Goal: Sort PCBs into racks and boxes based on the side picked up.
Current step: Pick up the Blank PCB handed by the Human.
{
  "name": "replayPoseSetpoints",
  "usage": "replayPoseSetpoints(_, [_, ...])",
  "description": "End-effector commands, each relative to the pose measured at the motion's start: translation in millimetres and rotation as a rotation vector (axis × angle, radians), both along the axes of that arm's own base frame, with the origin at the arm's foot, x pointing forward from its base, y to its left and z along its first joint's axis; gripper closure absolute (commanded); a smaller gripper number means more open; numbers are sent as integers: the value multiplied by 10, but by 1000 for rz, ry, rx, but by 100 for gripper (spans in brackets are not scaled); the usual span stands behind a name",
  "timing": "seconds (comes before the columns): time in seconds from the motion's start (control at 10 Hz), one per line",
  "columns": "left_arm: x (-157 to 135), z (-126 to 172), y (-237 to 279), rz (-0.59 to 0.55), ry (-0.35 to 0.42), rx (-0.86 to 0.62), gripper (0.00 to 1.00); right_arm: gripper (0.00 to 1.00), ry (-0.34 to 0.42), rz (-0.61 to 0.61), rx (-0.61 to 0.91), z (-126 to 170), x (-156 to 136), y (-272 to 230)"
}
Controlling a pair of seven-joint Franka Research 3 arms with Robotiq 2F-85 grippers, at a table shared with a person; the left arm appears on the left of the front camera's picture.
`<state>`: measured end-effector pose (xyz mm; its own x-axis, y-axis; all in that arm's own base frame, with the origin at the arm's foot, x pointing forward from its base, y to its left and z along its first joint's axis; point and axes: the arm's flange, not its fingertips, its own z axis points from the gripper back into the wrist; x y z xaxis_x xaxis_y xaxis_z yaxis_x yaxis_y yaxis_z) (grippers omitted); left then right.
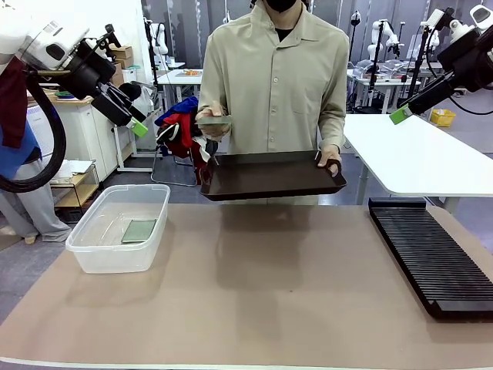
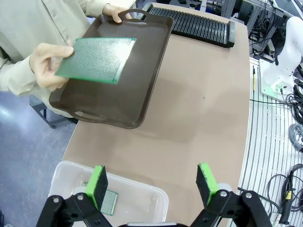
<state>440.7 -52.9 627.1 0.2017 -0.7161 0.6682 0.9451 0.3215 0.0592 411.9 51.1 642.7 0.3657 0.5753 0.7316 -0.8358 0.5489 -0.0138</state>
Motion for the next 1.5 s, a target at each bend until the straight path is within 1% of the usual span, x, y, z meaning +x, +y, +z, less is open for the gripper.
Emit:
replayPoseSetpoints(0.0, [-11, 7, 2, 0, -2, 0, 0, 0, -3, 3, 8, -13, 6, 8])
replayPoseSetpoints(1.3, [0, 0, 0, 0, 0, 0, 0, 0, -3, 3, 8, -13, 6, 8])
replayPoseSetpoints(1.4, [114, -33, -17, 78, 49, 16, 0, 0, -3, 3, 8, -13, 6, 8])
